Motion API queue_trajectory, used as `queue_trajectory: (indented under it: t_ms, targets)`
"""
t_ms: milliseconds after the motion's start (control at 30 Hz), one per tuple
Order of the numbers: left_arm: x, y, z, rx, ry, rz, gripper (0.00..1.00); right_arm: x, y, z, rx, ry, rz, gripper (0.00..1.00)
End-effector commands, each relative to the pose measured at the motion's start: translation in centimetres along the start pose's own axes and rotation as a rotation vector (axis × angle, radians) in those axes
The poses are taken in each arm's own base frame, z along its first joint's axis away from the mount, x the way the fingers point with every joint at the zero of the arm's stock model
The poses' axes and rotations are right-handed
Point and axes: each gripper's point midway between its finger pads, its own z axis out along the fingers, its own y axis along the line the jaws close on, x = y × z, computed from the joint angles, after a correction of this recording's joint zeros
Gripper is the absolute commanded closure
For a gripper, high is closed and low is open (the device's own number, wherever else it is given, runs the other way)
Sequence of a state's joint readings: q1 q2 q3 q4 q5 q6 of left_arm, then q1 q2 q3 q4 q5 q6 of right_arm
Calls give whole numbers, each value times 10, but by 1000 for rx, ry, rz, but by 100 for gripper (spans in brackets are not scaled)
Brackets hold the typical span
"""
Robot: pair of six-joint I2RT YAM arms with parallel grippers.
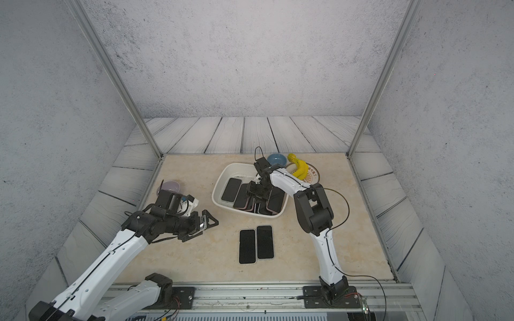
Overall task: Take the phone out of the storage box
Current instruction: Pick up the phone from the storage box.
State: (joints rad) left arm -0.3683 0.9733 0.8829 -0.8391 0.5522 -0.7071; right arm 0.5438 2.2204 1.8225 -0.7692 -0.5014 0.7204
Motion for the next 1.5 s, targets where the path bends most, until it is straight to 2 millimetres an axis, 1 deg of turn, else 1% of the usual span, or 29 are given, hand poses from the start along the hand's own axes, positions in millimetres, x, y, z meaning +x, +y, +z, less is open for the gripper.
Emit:
queue_trajectory:
  t_ms: [0,333,533,633,800,967,1100,1167,1233,1267,1400,1467]
  targets:
    - [7,9,-2,-22,10,-14,1,-3,-7,14,64,-11,12,41]
    - [17,12,-8,-28,17,-19,1,-10,-8,45,81,-15,43,42]
    - [27,17,-10,-32,33,-25,1,-20,-5,57,55,-47,61,44]
    - [30,20,-11,-38,37,-24,1,-27,-1,59,35,-66,66,45]
    - [30,22,-9,-45,31,-18,1,-30,2,50,43,-90,47,46]
    - [17,15,-8,-37,8,-12,1,-27,0,37,67,-88,12,48]
    - [7,10,-8,-40,-7,-10,2,-26,5,22,64,-111,-25,48]
    - [4,8,-9,-40,-14,-13,2,-30,10,19,30,-127,-42,48]
    - [3,8,-10,-42,-17,-17,2,-31,9,19,16,-115,-30,48]
    - [3,8,-11,-46,-19,-18,1,-32,8,20,9,-108,-18,49]
    - [7,14,-11,-62,-22,-33,1,-36,6,18,-28,-119,-8,63]
    - [9,15,-10,-62,-18,-43,2,-38,3,18,-35,-121,-3,65]
